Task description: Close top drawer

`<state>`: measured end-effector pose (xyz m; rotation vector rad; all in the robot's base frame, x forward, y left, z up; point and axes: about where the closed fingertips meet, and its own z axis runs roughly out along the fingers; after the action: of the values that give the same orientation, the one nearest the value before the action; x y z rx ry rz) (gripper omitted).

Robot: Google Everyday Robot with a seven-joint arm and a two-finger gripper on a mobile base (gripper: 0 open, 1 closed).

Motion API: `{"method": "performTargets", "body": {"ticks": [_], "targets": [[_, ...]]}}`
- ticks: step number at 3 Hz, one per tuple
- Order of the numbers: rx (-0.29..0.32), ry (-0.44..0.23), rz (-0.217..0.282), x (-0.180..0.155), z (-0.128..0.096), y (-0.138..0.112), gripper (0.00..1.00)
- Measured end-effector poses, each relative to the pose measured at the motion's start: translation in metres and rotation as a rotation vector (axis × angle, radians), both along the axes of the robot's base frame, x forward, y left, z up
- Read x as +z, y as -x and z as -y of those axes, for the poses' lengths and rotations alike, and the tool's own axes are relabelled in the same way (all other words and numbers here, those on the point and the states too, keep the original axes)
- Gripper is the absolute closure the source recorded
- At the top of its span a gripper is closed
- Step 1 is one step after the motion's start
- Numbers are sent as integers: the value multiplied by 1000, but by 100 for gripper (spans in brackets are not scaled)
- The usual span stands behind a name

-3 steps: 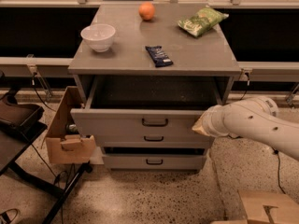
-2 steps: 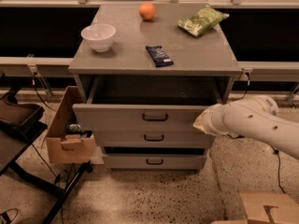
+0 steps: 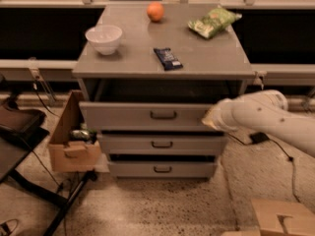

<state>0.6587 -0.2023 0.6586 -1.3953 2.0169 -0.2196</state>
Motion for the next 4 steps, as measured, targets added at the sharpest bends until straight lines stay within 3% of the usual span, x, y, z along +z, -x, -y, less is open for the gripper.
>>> {"method": "performTargets", "body": {"ticks": [1,4], "targets": [[12,4,10,1,1,-20,100],[14,5,14,2,0,-23,34]]}}
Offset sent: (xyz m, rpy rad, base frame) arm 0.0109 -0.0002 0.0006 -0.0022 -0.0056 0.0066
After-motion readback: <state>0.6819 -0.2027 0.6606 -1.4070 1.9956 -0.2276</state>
